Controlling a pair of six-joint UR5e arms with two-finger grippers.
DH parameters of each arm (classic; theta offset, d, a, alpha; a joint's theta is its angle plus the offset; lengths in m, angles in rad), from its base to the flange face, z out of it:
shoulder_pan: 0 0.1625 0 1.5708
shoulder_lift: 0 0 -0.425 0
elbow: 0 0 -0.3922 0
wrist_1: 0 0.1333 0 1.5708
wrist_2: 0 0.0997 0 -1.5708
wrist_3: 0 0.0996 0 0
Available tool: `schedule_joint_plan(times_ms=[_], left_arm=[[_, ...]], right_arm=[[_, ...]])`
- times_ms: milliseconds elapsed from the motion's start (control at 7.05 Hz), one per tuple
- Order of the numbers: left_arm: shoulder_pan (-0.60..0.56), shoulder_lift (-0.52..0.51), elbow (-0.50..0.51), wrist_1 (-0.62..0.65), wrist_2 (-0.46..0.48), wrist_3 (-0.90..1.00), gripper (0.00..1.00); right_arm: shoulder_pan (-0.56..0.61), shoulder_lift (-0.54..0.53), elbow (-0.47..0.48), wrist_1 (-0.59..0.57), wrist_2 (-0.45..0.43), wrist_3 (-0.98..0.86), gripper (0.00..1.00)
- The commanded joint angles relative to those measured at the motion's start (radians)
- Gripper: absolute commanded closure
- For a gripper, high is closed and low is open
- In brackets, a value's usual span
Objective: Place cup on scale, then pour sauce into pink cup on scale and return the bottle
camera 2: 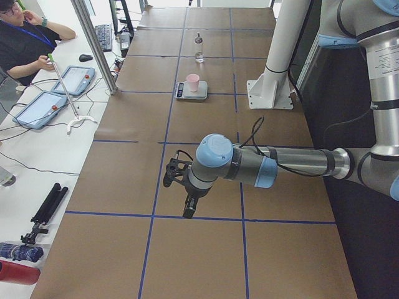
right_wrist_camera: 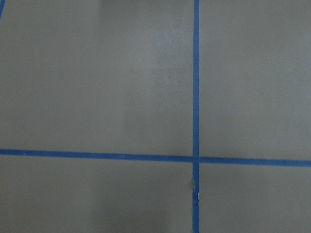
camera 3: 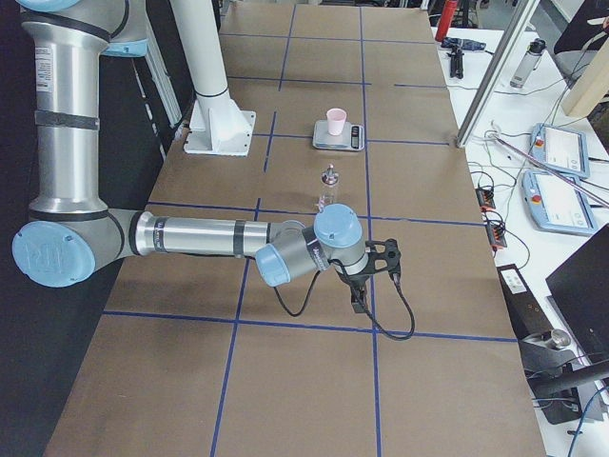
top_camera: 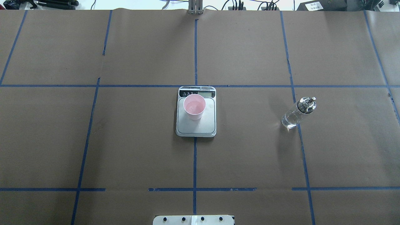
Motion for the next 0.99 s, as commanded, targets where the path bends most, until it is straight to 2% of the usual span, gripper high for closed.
schedule_joint_plan(times_ms=[0, 142, 284, 567, 851], left_arm=[[0.001, -0.001, 0.044, 0.004, 0.0, 0.001, 0.0], [0.001, -0.003, 0.047, 0.002, -0.001, 0.001, 0.0], [0.001, 0.0, 0.047, 0.005, 0.0, 0.001, 0.0], [0.001, 0.001, 0.075, 0.005, 0.002, 0.001, 0.0], [0.001, 0.001, 0.081, 0.005, 0.002, 0.001, 0.0]], right_arm=[[0.076, -0.012, 0.103, -0.349, 0.017, -0.336, 0.0], [0.13, -0.015, 0.124, -0.475, 0.015, -0.451, 0.0], [0.17, -0.09, 0.16, -0.543, -0.005, -0.455, 0.0], [0.17, -0.194, 0.142, -0.373, -0.019, -0.444, 0.0], [0.167, -0.198, 0.135, -0.314, -0.019, -0.44, 0.0]])
